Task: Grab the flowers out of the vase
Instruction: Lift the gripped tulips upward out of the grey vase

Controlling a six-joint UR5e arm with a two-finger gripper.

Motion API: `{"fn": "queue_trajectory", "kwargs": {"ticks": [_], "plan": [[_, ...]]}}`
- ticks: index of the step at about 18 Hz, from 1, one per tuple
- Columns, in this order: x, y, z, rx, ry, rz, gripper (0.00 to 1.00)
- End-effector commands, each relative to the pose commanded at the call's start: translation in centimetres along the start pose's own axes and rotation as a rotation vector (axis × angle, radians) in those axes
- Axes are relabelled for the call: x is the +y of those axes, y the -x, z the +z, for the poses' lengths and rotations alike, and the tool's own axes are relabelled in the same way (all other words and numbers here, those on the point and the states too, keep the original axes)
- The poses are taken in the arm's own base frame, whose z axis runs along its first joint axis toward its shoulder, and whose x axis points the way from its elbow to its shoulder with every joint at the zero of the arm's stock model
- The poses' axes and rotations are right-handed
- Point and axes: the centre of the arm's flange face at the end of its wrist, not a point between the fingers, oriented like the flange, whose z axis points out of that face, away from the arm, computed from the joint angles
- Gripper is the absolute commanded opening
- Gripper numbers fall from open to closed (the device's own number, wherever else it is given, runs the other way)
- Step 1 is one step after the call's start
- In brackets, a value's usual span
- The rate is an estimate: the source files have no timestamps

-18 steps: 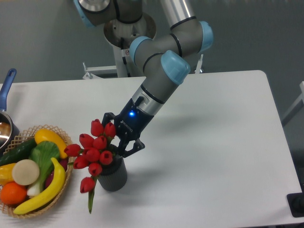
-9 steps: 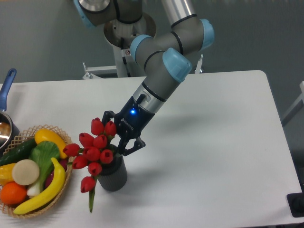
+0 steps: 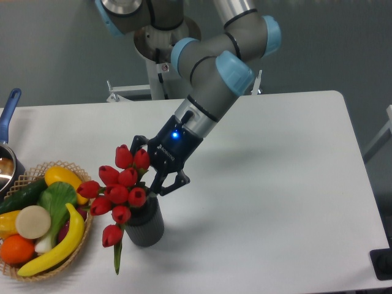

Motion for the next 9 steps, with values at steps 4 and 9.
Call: {"fn": "queue_trajectory", "kwargs": {"ticks": [4,9], "plan": [[-1.0,-0.1,-1.0,0.001,-0.034,-0.001,0.40],[-3.4,-0.5,-3.0,-0.009,-0.082,-0.009,0.34]]}}
